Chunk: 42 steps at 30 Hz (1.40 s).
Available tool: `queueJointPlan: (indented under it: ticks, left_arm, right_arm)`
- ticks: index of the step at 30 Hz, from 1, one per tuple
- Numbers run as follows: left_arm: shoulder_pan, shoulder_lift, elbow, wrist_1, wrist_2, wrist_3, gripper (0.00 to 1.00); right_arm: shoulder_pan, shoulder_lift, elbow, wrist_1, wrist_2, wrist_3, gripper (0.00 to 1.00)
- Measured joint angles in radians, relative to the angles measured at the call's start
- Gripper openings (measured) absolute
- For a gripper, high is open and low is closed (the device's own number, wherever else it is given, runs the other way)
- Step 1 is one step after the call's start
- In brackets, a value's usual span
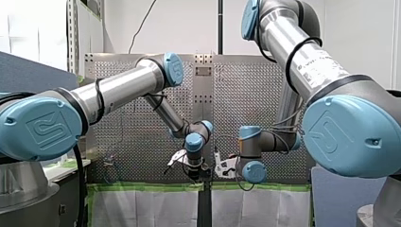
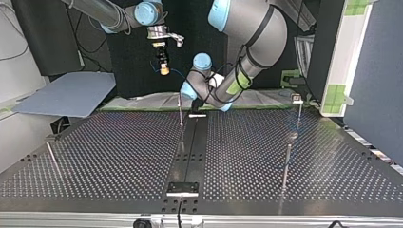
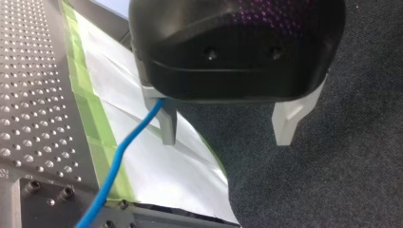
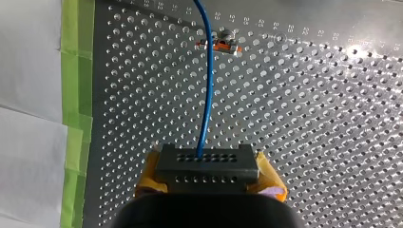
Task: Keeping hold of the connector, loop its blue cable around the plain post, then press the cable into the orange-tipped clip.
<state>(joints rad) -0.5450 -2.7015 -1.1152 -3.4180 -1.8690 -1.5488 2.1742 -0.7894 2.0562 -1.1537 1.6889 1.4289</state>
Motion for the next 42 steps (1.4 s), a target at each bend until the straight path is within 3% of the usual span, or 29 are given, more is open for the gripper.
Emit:
queueJointPlan:
  ticks: [2,3,4,5,6,7,9,10,11,12,18,23,30,42]
  left_arm:
    - [-0.001,0.0,0.0,0.001,0.001,-0.001,1.0]
    - [-0.001,0.0,-0.001,0.002,0.001,-0.001,0.92]
    - [-0.001,0.0,-0.001,0.004,0.002,-0.002,0.92]
    - [-0.002,0.001,-0.001,0.006,0.002,-0.002,0.72]
    - [-0.003,0.001,-0.001,0.009,0.002,-0.001,0.59]
    - [-0.003,0.001,-0.001,0.012,0.003,-0.001,0.59]
    - [-0.005,0.001,-0.002,0.02,0.007,0.0,0.24]
    - [-0.006,0.001,-0.002,0.024,0.01,0.001,0.24]
    - [-0.007,0.001,-0.003,0.029,0.013,0.004,0.07]
    - [-0.007,0.001,-0.003,0.031,0.012,0.006,0.0]
    - [-0.011,0.001,-0.02,0.054,-0.011,0.007,0.0]
    - [-0.005,0.001,-0.044,0.091,-0.004,-0.02,0.0]
    - [-0.007,0.008,-0.051,0.096,-0.002,-0.033,0.0]
    - [-0.008,0.112,-0.152,0.187,0.006,-0.099,0.0]
  right_arm:
    - [0.0,0.0,0.0,0.0,0.0,0.0,0.0]
    - [0.0,0.0,0.0,0.0,0.0,0.001,0.0]
    - [0.0,0.0,0.0,0.0,0.0,0.001,0.0]
    - [0.0,0.0,0.0,0.0,0.0,0.001,0.0]
    - [0.0,0.0,0.0,0.0,0.0,0.001,0.0]
    - [0.0,0.0,0.0,0.0,-0.001,0.001,0.0]
    - [0.0,0.0,0.0,0.0,-0.001,0.001,0.0]
    - [0.0,0.0,0.0,0.0,-0.001,0.001,0.0]
    - [0.0,0.0,0.0,0.0,-0.001,0.001,0.0]
    - [0.0,0.0,0.0,0.0,-0.001,0.001,0.0]
    - [0.0,0.0,0.0,0.0,-0.001,0.001,0.0]
    - [0.0,0.0,0.0,0.002,-0.001,0.001,0.0]
    - [-0.007,0.0,0.0,0.008,-0.001,0.003,0.0]
    - [-0.021,0.0,0.0,0.014,0.001,0.016,0.0]
